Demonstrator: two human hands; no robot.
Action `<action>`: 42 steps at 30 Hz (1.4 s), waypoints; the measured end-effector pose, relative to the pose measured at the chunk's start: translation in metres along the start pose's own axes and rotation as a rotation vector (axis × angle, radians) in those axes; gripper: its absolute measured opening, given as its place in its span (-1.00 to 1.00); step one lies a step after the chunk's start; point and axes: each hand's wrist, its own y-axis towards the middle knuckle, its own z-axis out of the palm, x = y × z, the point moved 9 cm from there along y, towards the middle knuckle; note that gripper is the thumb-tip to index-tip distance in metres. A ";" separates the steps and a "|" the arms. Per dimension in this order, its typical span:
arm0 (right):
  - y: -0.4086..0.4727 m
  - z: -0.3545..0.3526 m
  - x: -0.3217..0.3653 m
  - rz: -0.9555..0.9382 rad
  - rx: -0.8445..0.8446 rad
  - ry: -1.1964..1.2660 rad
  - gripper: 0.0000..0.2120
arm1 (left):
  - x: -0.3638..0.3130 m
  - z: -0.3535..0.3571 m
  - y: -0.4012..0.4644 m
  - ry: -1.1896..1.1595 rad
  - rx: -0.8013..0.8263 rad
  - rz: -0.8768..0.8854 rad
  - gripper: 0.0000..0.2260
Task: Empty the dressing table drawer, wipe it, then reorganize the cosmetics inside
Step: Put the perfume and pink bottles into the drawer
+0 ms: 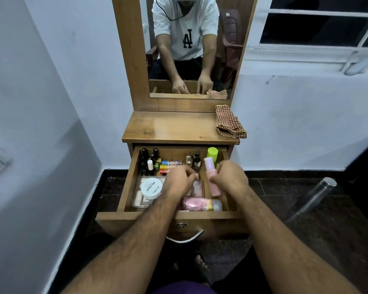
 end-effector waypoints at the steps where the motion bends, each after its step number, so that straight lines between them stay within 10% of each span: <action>1: -0.002 0.000 0.002 0.016 -0.032 -0.057 -0.79 | 0.001 0.002 0.001 0.070 -0.001 0.006 -0.90; 11: 0.001 0.021 0.014 0.067 0.010 -0.238 -0.86 | -0.005 0.013 0.000 0.457 0.011 0.108 -0.79; 42: 0.002 0.047 0.011 0.004 -0.042 -0.330 -0.84 | 0.004 0.012 -0.003 0.471 -0.017 0.018 -0.89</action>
